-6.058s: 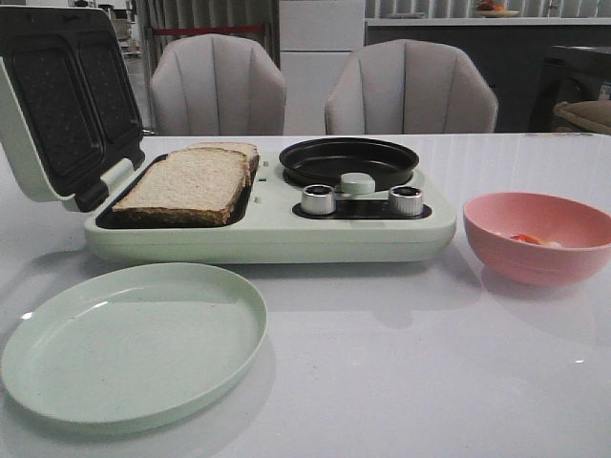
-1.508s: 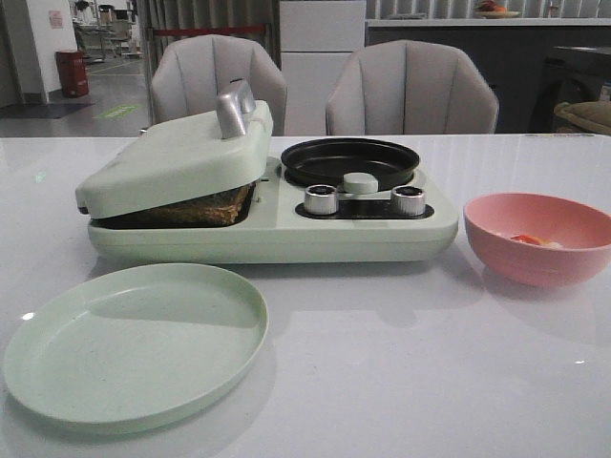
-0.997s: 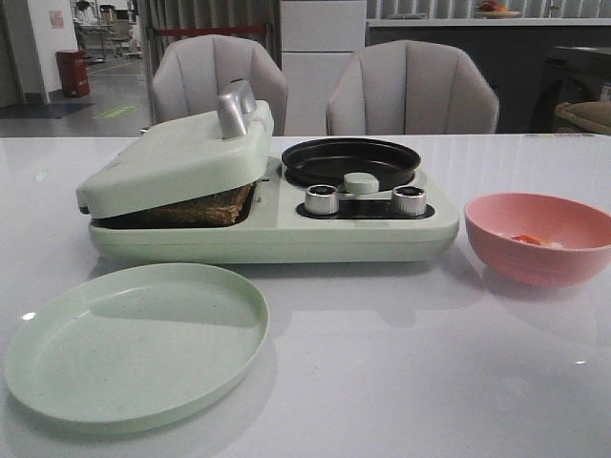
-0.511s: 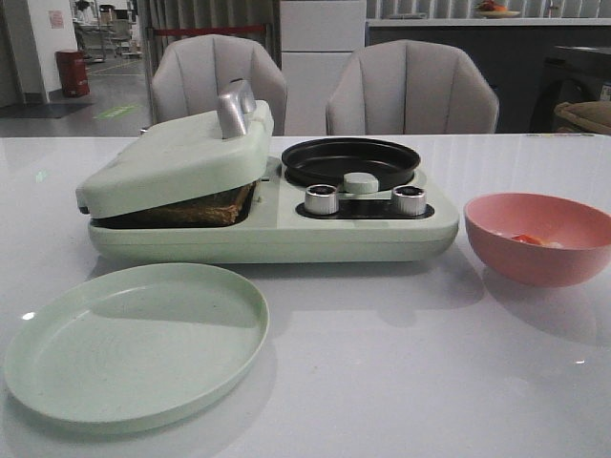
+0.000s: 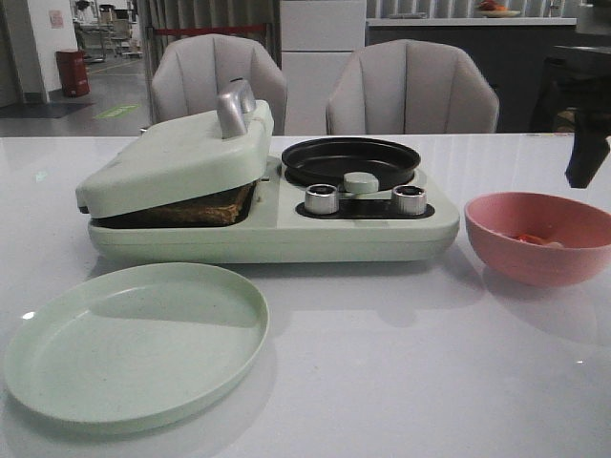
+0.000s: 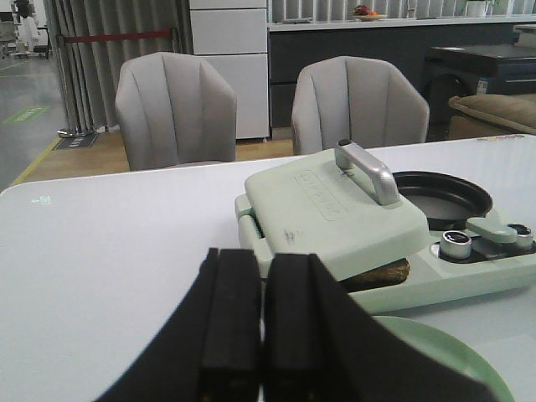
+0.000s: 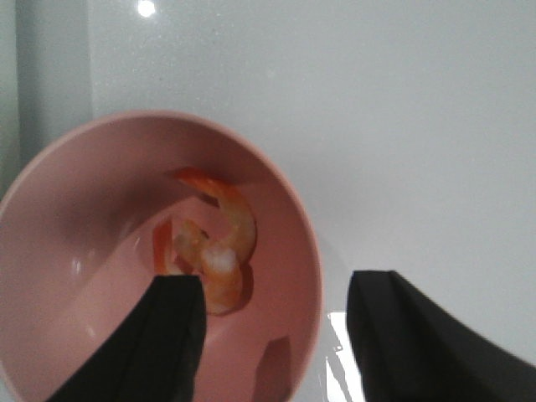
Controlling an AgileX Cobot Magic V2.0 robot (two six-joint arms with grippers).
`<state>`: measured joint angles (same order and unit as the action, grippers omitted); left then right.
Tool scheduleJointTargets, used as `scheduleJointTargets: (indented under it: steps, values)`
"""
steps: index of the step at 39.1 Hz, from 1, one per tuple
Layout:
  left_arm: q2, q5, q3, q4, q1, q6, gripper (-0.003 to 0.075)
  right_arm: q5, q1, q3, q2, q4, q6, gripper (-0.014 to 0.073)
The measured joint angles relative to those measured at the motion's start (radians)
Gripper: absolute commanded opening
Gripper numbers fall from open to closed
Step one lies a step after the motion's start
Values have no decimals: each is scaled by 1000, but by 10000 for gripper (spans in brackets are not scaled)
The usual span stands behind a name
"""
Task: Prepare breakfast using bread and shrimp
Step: 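Lower the right gripper into the pink bowl toward the shrimp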
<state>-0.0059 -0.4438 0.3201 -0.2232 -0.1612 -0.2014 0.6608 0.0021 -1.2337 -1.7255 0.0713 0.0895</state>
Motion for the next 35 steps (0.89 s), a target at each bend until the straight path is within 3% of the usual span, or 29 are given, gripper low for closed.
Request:
scheduleJointTargets:
  steps: [13, 17, 27, 35]
  values:
    - [0, 0, 0, 0, 0, 0, 114, 22, -34, -129, -187, 55, -56, 475]
    - [0, 0, 0, 0, 0, 0, 114, 26, -36, -151, -227, 83, -68, 408]
    - [0, 0, 0, 0, 0, 0, 113, 42, -39, -160, -269, 121, -90, 132]
    - [0, 0, 0, 0, 0, 0, 114, 36, -46, -185, -269, 127, -108, 136]
